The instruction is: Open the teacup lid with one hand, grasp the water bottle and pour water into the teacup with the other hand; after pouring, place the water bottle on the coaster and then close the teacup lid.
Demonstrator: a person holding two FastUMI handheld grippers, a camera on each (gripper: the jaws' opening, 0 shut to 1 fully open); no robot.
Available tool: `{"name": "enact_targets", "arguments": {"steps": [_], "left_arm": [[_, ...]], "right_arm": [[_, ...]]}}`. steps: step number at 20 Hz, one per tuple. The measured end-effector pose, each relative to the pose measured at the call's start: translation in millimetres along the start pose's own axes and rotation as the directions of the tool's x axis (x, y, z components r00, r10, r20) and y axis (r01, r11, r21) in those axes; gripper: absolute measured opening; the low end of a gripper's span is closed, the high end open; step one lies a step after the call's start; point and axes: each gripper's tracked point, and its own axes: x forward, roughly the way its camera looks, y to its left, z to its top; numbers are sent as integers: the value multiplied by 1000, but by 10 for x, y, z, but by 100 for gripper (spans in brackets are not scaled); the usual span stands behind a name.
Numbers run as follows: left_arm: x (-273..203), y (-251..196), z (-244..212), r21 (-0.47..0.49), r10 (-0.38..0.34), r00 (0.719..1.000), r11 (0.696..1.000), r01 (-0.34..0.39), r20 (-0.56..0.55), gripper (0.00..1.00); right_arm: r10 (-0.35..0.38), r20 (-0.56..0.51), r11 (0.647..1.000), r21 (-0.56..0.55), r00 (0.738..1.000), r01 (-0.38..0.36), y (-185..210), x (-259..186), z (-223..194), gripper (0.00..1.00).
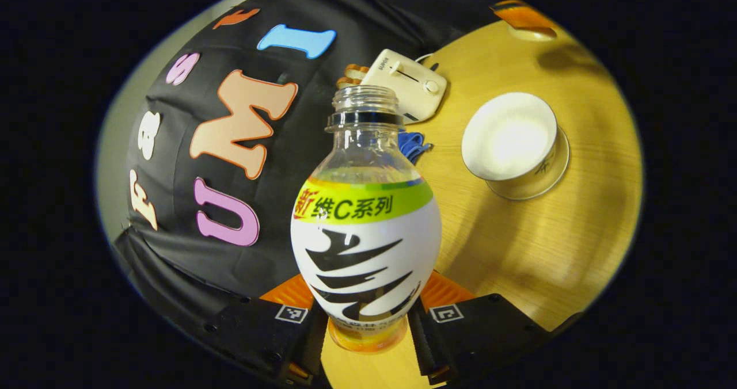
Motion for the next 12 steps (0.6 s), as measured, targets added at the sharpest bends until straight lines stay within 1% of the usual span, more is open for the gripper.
{"name": "enact_targets", "arguments": {"steps": [3,5,8,12], "left_arm": [[47,-54,-23,108,-7,1000,994,10,-28,61],[69,-84,-42,169,-22,999,985,30,-50,61],[107,-47,-36,274,-9,997,961,30,-79,62],[118,-2,-59,358,-1,994,933,41,-113,61]], "right_arm": [[0,0,1000,0,1000,0,-17,-8,3,31],[0,0,1000,-1,1000,0,-18,3,2,31],[0,0,1000,-1,1000,0,-19,1,-1,31],[-2,0,1000,-1,1000,2,-24,10,-1,30]]}}
